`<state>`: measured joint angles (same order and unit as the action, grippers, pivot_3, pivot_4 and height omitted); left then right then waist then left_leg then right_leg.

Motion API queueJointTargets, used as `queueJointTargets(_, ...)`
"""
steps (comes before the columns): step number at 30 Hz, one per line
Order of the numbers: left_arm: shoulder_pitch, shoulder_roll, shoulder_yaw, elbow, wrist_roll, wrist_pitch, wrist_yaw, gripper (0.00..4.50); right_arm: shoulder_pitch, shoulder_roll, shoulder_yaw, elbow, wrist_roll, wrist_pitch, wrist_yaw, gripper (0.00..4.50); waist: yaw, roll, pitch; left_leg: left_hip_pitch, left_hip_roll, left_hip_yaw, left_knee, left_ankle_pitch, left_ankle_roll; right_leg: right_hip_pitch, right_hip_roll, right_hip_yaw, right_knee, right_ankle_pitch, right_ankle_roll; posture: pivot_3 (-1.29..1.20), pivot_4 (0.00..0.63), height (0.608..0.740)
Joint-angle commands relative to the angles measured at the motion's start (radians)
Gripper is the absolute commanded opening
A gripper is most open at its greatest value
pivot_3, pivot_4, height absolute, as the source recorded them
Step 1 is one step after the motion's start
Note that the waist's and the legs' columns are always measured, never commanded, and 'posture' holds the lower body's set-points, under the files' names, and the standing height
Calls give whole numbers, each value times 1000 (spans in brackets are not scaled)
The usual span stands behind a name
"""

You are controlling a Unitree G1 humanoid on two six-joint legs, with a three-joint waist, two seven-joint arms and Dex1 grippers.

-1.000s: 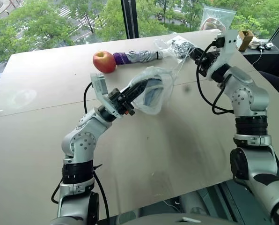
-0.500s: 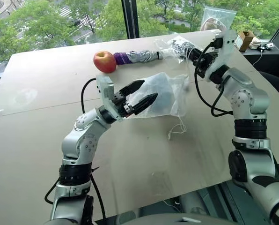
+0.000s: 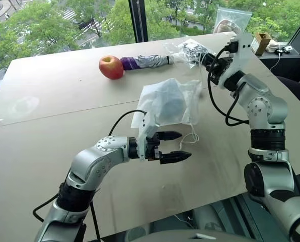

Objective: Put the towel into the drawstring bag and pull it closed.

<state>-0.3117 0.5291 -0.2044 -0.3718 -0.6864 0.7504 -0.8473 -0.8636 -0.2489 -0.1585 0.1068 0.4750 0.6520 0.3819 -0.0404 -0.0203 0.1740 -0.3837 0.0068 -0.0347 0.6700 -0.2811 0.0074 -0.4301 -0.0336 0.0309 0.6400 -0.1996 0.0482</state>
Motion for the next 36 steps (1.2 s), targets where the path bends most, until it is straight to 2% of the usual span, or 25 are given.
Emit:
queueJointTargets(1, -7, -26, -45, 27, 111, -112, 10, 4455, -7, 4, -8, -54, 16, -1, -7, 0, 3, 0, 0, 0, 0, 0, 0, 0, 0, 0, 0, 0, 0, 0, 0, 0, 150, 740)
queueJointTargets(8, 21, -123, -151, 150, 273, -286, 1, 4455, -1, 0, -15, -65, 19, 8, -11, 0, 4, 0, 0, -1, 0, 1, 0, 0, 0, 0, -1, 1, -2, 0, 0, 0, 150, 740)
queueJointTargets(10, 7, -158, -140, 221, 315, -353, 21, 4455, 0, 0, -15, -66, 20, 10, -11, 0, 5, 0, 0, -1, 0, 1, 0, 0, 0, 0, -1, 1, -3, 0, 0, 0, 150, 740)
queueJointTargets(13, -17, -179, -139, 312, 361, -424, 2, 3616, 2, -1, -15, -66, 22, 13, -11, 0, 4, 0, 0, -1, 0, 1, 0, 0, 0, 0, -1, 0, -2, 0, 0, 0, 150, 740)
queueJointTargets(16, -40, -188, -153, 395, 425, -506, -1, 2304, 2, 2, -15, -66, 23, 14, -10, 0, 5, 0, 0, 0, 0, 1, 0, 0, 0, 0, -1, 0, 0, 0, 0, 0, 150, 740)
queueJointTargets(21, -53, -214, -157, 471, 473, -575, -15, 2304, 6, 2, -13, -71, 26, 18, -12, 0, 5, 0, 0, 0, -1, 1, 0, 0, 0, 0, -1, 0, 0, 0, 0, 0, 150, 740)
queueJointTargets(27, -43, -191, -171, 497, 549, -634, -29, 2304, 16, 3, -16, -88, 34, 31, -23, 0, 5, 0, -1, 0, -1, 1, 0, 0, 0, 0, -1, 0, 1, 0, 0, 0, 150, 740)
queueJointTargets(30, -53, -189, -164, 517, 595, -668, -3, 1472, 18, 6, -18, -93, 37, 36, -27, 0, 4, 0, -1, 1, 0, 1, 0, 0, 0, 0, -1, 0, 1, 0, 0, 0, 150, 740)
queueJointTargets(31, -56, -190, -164, 521, 607, -670, 3, 1006, 19, 6, -18, -95, 38, 37, -29, 0, 4, 0, -1, 1, 0, 1, 0, 0, 0, 0, -1, 0, 1, 0, 0, 0, 150, 740)
queueJointTargets(32, -58, -192, -164, 523, 614, -671, 5, 350, 20, 6, -19, -97, 39, 39, -29, 0, 4, 0, -1, 1, 0, 1, 0, 0, 0, 0, -1, 0, 2, 0, 0, 0, 150, 740)
queueJointTargets(34, -69, -189, -176, 520, 640, -660, 7, 71, 20, 6, -19, -100, 41, 41, -32, 0, 3, 0, -1, 2, 0, 0, 0, 0, 0, 1, -1, 0, 2, 0, 0, 0, 150, 740)
queueJointTargets(36, -75, -193, -188, 502, 647, -633, -1, 71, 21, 5, -20, -101, 43, 42, -34, 0, 3, 0, -1, 2, -1, 0, 1, 0, 0, 1, -1, 0, 2, 0, 0, 0, 150, 740)
